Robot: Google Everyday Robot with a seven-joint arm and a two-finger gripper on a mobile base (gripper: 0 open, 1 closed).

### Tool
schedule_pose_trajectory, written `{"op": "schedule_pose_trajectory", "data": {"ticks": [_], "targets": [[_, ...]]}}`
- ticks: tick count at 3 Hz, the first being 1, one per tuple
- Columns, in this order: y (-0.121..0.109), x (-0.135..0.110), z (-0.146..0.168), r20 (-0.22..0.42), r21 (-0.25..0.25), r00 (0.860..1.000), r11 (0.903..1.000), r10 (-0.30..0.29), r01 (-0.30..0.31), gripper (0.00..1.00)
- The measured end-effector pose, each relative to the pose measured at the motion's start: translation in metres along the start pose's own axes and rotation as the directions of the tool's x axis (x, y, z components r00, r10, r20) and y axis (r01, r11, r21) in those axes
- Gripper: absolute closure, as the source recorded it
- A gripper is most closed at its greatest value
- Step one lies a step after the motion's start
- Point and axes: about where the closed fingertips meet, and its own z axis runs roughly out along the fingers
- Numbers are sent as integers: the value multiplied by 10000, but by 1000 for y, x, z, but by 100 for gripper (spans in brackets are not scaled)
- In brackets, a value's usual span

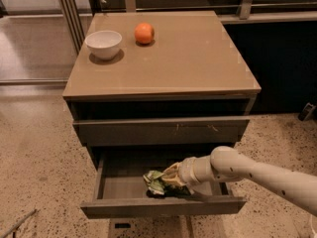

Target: Pick green jalapeno chip bag from middle drawer and place on counter

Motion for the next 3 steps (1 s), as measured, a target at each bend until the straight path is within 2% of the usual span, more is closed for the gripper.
{"op": "schedule_pose_trajectory", "data": {"ticks": [1,2,3], "targets": [[12,-70,-37,-163,-129,9968,9969,-778,776,100],[27,-145,-76,-439,69,9877,9886,-1498,1502,100],[23,-173,-99,-737,494,9756,9763,-2069,2108,100]]}}
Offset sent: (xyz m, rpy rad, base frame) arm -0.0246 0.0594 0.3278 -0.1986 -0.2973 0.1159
